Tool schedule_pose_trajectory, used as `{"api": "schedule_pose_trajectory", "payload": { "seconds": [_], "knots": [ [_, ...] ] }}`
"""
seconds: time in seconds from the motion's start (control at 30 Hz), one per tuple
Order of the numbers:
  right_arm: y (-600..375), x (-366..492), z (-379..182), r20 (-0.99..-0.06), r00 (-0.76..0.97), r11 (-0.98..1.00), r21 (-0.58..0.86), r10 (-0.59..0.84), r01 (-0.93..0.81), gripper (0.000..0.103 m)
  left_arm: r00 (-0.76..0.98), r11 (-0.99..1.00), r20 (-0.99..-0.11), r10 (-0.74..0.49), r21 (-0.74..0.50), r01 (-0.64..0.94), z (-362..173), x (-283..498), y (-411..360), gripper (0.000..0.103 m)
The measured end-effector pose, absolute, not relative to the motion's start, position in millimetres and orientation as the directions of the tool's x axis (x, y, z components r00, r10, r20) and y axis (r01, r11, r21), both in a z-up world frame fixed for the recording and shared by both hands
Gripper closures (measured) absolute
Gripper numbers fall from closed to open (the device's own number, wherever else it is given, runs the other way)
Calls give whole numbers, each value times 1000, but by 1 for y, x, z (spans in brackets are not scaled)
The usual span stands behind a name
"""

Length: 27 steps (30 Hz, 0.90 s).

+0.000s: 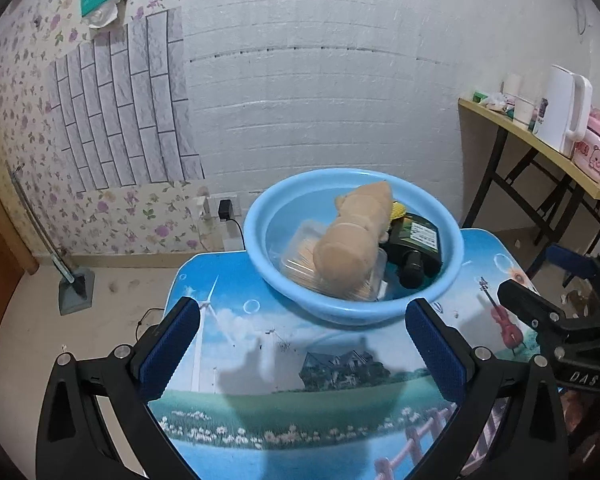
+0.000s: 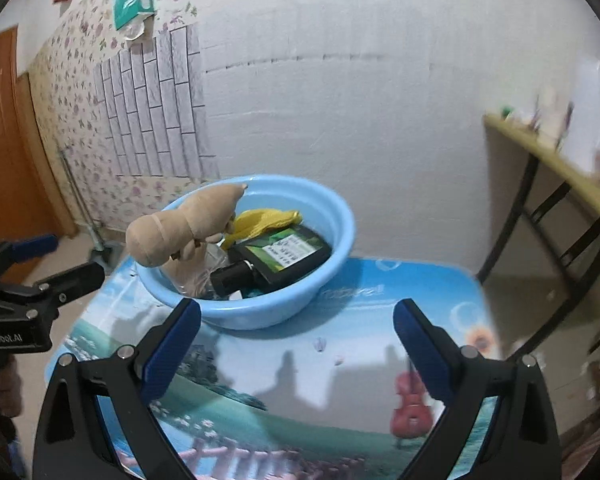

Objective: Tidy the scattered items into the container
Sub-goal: 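Withdraw both grippers from the basin back over the table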

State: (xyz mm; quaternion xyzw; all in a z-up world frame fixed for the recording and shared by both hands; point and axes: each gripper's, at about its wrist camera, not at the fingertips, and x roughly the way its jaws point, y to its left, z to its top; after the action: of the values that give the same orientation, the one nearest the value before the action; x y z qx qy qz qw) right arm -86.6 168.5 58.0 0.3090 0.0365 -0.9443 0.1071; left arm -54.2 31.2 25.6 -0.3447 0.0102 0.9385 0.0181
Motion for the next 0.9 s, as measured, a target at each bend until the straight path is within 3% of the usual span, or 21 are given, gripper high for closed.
{"api": "schedule_pose_trajectory", "payload": {
  "seconds": [0.6, 0.9],
  "knots": [
    [172, -64, 72, -591, -773, -970, 87, -232, 225, 4, -798, -999, -601, 41, -29, -29, 48, -14, 33, 0],
    [165, -69, 70, -585, -790, -980, 54, -186, 191, 4, -787, -995, -609, 92, -93, -45, 45, -21, 21, 0]
  ]
}}
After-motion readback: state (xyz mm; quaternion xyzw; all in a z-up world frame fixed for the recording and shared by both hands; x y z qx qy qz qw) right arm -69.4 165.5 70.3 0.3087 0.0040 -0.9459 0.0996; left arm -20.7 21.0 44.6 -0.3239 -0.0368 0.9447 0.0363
